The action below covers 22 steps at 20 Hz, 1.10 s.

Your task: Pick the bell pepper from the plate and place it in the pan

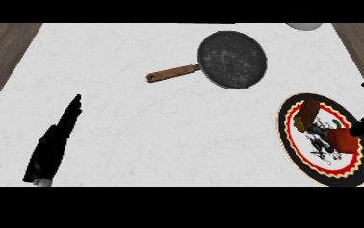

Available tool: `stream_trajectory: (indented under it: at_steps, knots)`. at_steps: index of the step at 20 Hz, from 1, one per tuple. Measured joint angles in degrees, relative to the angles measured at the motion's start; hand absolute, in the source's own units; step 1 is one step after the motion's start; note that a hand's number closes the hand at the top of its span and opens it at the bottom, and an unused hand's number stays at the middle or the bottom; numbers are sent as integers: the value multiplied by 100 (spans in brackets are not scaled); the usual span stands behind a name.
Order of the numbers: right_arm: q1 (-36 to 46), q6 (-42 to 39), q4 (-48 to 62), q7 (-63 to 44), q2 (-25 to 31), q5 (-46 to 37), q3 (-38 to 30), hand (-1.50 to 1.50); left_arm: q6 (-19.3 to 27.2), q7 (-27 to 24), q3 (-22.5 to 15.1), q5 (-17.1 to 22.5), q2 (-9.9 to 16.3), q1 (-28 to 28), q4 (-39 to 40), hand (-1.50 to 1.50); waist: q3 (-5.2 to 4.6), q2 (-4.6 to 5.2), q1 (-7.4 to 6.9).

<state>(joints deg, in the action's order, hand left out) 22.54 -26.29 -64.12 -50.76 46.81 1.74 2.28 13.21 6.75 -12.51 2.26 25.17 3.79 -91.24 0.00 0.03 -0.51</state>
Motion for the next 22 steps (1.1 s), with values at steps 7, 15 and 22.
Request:
stream_trajectory:
  at_steps: [7, 15, 22]
  knots:
    - [111, -67, 259, -134, -334, -320, 169, -150, -181, -6, 165, -71, -127, 9, 51, 0, -1, 0, 9]
    - [183, -159, 663, -129, -576, -676, 171, -150, -195, 100, 179, -365, -429, -91, 91, 0, 0, 0, 19]
    - [233, -266, 1083, 44, -755, -1045, 79, -150, -429, -69, 455, -432, -499, -38, 182, 0, -1, 1, 15]
